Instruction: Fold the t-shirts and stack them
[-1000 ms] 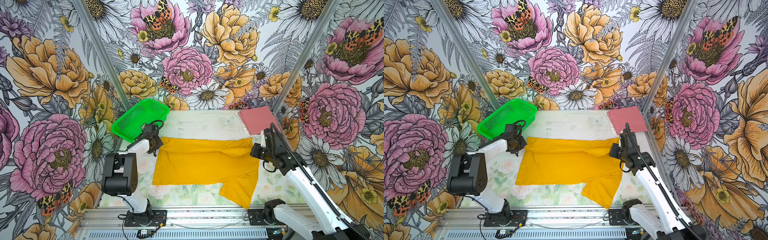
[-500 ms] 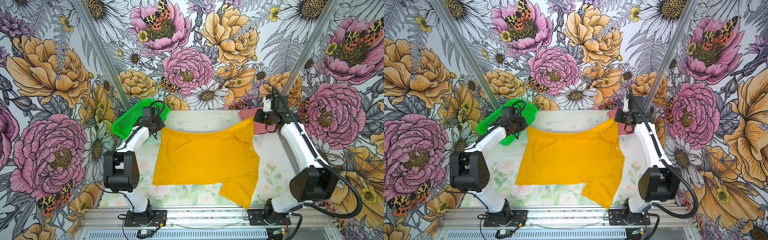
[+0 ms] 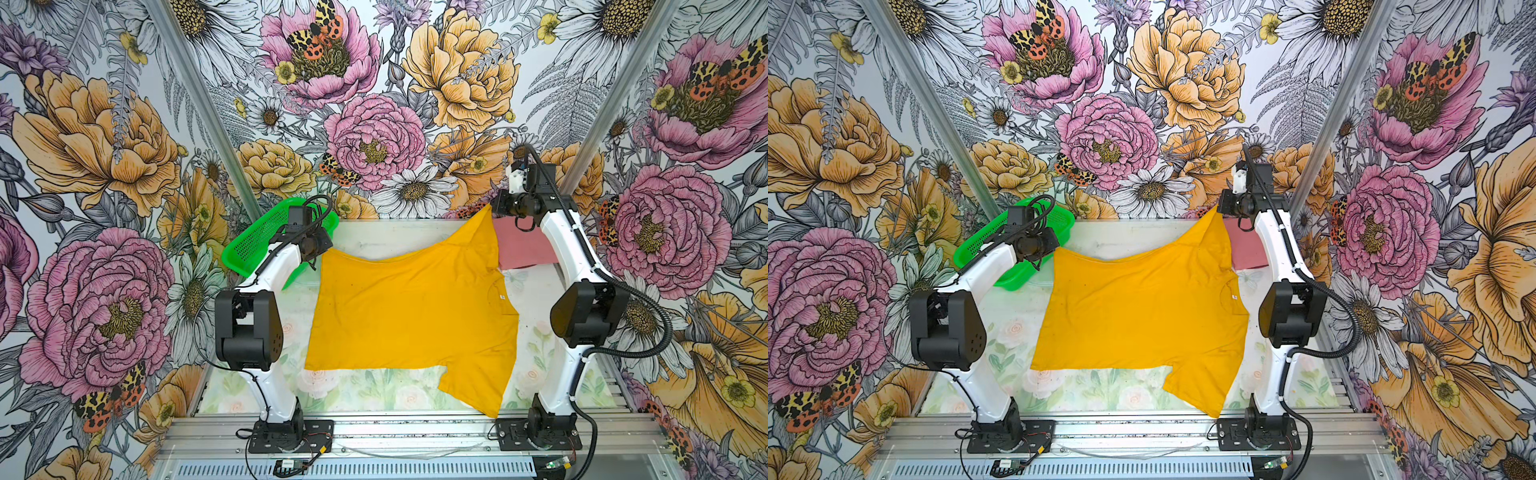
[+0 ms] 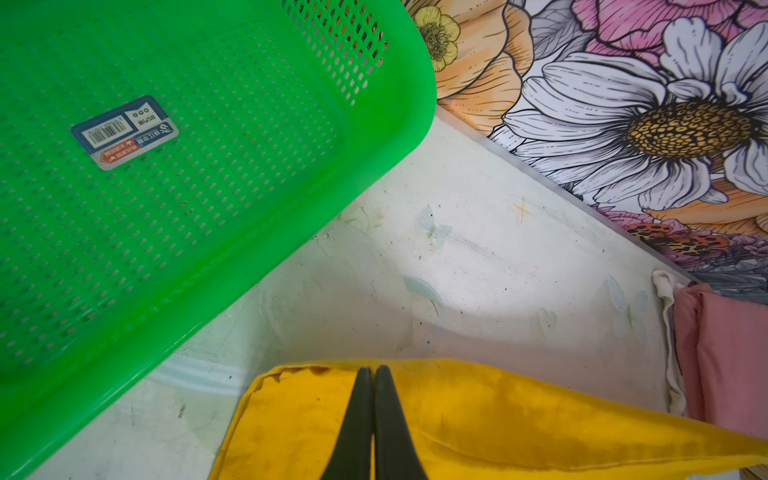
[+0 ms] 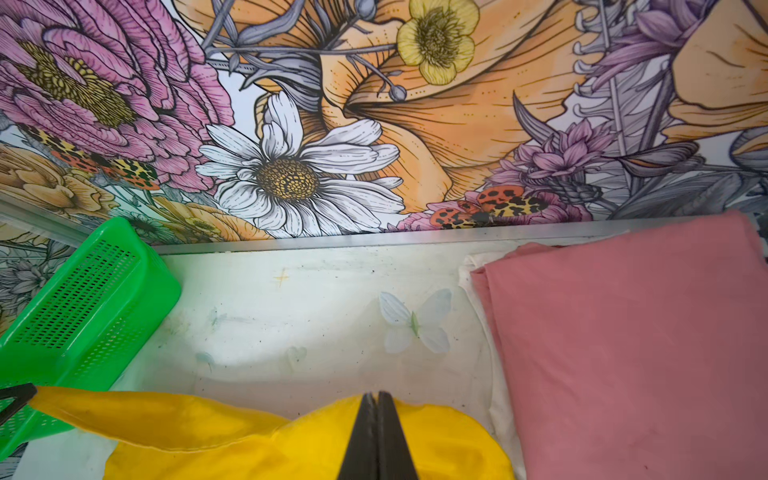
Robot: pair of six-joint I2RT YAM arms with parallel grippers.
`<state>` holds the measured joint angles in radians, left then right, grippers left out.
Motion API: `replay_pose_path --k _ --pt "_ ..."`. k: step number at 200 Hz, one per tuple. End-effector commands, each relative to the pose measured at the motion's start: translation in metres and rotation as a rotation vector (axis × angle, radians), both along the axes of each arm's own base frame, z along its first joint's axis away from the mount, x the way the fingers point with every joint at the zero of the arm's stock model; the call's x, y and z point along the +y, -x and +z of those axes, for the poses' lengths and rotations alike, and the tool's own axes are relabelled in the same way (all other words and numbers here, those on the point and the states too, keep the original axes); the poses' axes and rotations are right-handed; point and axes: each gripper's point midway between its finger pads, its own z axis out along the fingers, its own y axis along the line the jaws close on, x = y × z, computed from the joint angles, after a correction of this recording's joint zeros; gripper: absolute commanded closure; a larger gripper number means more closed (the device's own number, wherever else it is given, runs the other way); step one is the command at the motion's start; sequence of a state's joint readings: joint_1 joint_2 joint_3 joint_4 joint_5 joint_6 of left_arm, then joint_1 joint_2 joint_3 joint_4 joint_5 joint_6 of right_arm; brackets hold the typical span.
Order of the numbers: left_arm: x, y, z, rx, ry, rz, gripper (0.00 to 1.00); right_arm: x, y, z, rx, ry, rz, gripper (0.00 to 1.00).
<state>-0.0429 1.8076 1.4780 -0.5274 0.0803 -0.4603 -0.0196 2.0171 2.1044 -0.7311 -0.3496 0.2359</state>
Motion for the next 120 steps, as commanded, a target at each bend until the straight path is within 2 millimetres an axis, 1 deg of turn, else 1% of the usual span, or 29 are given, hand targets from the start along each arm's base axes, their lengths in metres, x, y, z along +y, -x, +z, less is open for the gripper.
replay_pose_path --k 1,6,8,12,14,31,53,91,107,120 --pt "0.002 0.001 -0.004 0.009 -0.008 -0.007 1.0 0.001 -0.011 0.031 -0.089 -0.011 0.043 1.0" --pt "0.004 0.0 -0.002 0.005 -0.006 -0.003 1.0 0.001 -0.014 0.032 -0.093 -0.016 0.043 1.0" --pt "0.005 -0.002 -0.015 0.03 -0.005 -0.003 1.0 0.0 -0.015 0.033 -0.096 -0.016 0.043 1.0" --pt "0.005 -0.003 -0.019 0.037 -0.001 -0.005 1.0 0.0 -0.017 0.032 -0.096 -0.017 0.041 1.0" --pt "0.006 -0.004 -0.019 0.036 0.003 -0.004 1.0 -0.001 -0.018 0.034 -0.101 -0.016 0.04 1.0" --pt "0.007 -0.009 -0.015 0.026 0.01 -0.004 1.0 -0.001 -0.028 0.026 -0.083 -0.032 0.038 1.0" --pt "0.003 -0.01 -0.01 0.015 0.018 -0.023 1.0 -0.001 -0.032 0.016 -0.063 -0.035 0.036 1.0" --pt "-0.001 -0.006 -0.011 0.019 0.026 -0.041 1.0 0.0 -0.027 0.001 -0.022 -0.043 0.044 1.0" --pt "-0.002 -0.005 -0.009 0.013 0.03 -0.049 1.0 -0.001 -0.021 -0.009 0.006 -0.044 0.044 1.0" --pt "-0.005 -0.004 -0.006 0.006 0.034 -0.062 1.0 -0.001 -0.014 -0.01 0.017 -0.038 0.042 1.0"
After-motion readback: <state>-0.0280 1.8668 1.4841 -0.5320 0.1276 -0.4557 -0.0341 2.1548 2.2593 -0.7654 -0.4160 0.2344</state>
